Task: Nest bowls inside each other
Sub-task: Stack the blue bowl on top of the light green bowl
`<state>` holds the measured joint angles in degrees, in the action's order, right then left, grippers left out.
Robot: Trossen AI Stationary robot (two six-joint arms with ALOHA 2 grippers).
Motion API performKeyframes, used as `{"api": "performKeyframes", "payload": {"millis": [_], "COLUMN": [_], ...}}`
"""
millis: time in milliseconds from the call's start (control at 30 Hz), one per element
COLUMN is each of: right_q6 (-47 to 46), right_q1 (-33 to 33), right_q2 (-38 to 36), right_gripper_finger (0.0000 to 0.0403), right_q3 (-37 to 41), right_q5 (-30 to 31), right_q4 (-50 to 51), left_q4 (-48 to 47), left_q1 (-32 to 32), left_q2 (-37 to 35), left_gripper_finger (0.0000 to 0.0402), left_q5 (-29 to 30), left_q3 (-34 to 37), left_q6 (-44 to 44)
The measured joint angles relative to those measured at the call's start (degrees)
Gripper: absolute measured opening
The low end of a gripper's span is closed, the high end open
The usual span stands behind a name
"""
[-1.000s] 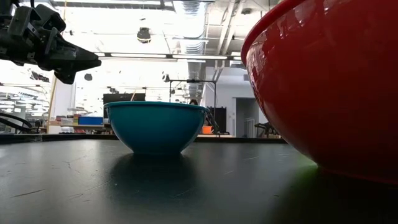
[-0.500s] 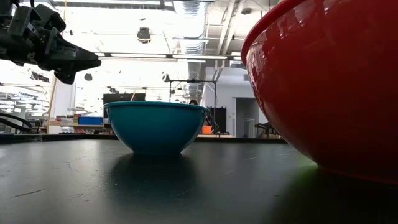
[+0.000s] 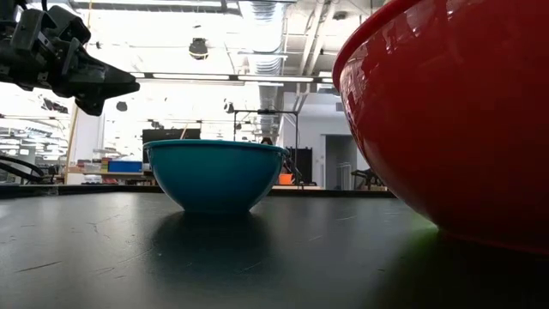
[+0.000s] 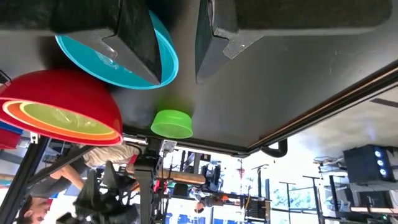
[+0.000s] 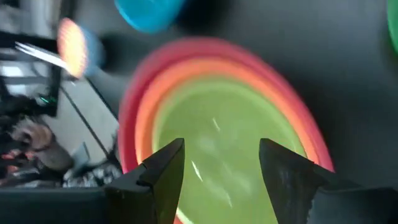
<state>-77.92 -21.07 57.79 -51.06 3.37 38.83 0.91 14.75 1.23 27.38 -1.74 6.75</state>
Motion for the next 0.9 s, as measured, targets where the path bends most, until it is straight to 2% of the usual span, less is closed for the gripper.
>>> {"api": "performKeyframes", "payload": {"millis": [133,267,333,567,767,900], "right_q6": [15.4,30.1,34.6,41.5,45.6,48.2], "right_q1": [6.2,12.2,14.8,19.4,19.3,18.9], "right_q2": [4.9,13.1,17.5,34.1,45.5,51.3], "right_gripper_finger": [0.0221,0.0221,0.0221,0.0221,0.0221,0.0221], "right_q3": [-0.1,-0.1,-1.2,-10.8,-25.7,-34.3], "right_q5": [-0.4,-1.8,-2.0,-2.0,-1.5,1.9], "right_q4": [-17.1,-35.9,-39.0,-32.0,-15.8,-8.0], "left_q4": [0.0,0.0,0.0,0.0,0.0,0.0], "left_q1": [0.0,0.0,0.0,0.0,0.0,0.0], "left_q2": [0.0,0.0,0.0,0.0,0.0,0.0], "left_gripper_finger": [0.0087,0.0087,0.0087,0.0087,0.0087,0.0087], "left_q5": [0.0,0.0,0.0,0.0,0.0,0.0], "left_q3": [0.0,0.0,0.0,0.0,0.0,0.0], "left_q6": [-0.1,-0.1,-0.1,0.2,0.0,0.0]}}
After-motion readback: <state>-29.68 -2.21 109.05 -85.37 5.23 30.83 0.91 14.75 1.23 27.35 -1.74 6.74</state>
